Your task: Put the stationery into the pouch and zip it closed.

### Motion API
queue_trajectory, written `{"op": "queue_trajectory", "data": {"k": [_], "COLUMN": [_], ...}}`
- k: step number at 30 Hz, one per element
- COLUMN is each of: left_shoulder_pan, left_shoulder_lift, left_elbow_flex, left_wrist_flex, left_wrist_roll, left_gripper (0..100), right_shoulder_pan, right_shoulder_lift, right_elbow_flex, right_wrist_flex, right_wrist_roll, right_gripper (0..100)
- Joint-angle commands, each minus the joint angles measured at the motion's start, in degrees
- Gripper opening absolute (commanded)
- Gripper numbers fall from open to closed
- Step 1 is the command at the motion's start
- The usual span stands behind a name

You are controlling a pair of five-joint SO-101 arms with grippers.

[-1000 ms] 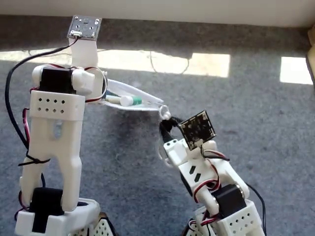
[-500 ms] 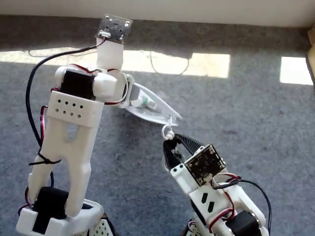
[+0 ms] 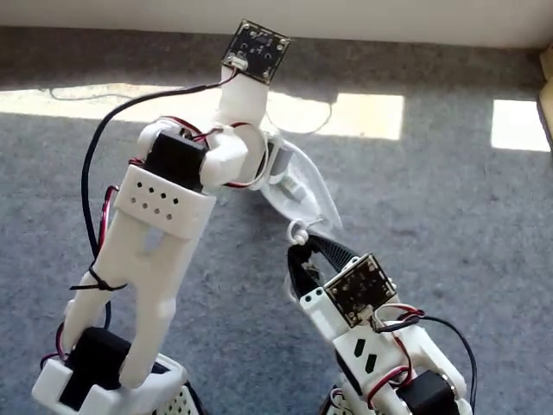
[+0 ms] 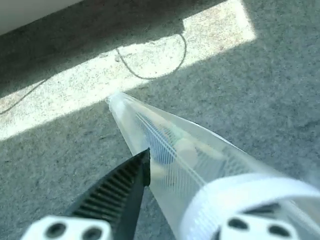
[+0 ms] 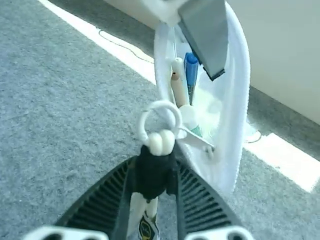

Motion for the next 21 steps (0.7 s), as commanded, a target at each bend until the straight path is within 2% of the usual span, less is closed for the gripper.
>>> {"op": "queue_trajectory", "data": {"k": [1,5,13,21], "left_shoulder_pan": [4.0,6.5,9.5,5.9], "left_shoulder_lift": [-0.8,-0.4,-0.8,-0.8], "left_elbow_flex": [-2.6,-2.6,-2.6,-6.4], "left_wrist_flex": [-3.7,-5.5,-8.4,-7.7], "left_wrist_roll": [-0.4,-3.9,-5.8,-6.3], "left_gripper": [23,26,26,11], "right_shoulder_pan": [2.8,5.3,9.5,8.7], "right_shoulder_lift": [-0.6,-0.6,-0.6,-0.6], "right_elbow_flex": [-0.4,-0.4,-0.4,-0.3], "right_wrist_flex": [0.3,0.4,0.5,-0.3], "right_wrist_roll": [0.5,0.5,0.5,0.4], "right_gripper": [0.5,0.5,0.5,0.5]}}
